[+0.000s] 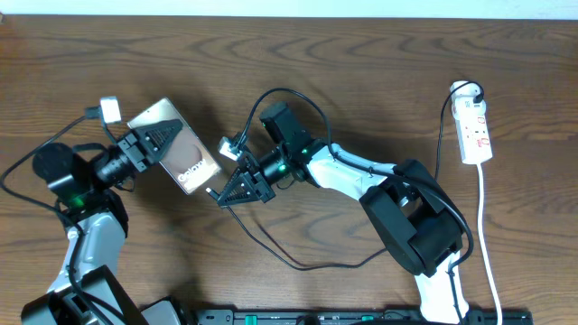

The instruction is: Plug charger to phone and switch on socket

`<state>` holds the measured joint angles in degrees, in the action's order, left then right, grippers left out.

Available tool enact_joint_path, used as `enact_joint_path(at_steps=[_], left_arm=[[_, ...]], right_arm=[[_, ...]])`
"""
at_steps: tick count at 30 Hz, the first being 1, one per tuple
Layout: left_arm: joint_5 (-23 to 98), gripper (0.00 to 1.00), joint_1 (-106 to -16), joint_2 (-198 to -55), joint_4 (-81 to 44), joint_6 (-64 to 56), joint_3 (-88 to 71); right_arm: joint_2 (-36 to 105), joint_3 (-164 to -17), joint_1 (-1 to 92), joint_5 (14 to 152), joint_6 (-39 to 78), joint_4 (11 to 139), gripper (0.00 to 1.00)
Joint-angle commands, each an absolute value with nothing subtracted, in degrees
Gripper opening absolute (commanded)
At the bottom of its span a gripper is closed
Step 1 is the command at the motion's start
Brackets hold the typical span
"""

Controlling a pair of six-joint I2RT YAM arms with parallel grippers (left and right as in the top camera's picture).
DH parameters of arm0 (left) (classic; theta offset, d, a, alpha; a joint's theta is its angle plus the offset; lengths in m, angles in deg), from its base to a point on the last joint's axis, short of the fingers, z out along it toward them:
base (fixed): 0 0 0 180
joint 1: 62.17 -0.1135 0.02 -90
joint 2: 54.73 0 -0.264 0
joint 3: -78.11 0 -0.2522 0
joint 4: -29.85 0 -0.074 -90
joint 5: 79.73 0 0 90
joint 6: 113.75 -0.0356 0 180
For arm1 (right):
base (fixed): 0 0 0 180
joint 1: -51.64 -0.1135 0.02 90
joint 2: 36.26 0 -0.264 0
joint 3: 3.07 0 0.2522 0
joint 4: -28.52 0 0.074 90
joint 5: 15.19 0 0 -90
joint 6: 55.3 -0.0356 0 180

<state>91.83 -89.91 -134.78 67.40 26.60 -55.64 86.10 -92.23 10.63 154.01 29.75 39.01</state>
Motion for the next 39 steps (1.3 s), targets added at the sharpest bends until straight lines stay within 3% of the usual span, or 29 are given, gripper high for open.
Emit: enact_joint_path(at_steps=[1,11,23,39], left_arm=[[90.1,0.07,-91.22,-134.48,68.03,27.6,-54.9],[82.56,0.07,-91.25,-134.48,69.06,31.01,-54.9],[80.33,0.07,-94.13,-134.48,81.12,41.37,-54.9],[84.46,0.07,-96.69,-134.48,81.12,43.05,-54.9]], right_arm=[[85.91,-92.47,11.18,156.88,24.97,35.87,0.01],[85.91,-92.47,11.22,155.98,14.78,25.16,0.01],[85.91,-92.47,11.26,148.94,-3.73,10.93,0.01],[85.91,-92.47,11.04,147.17,-9.24,4.15,0.01]])
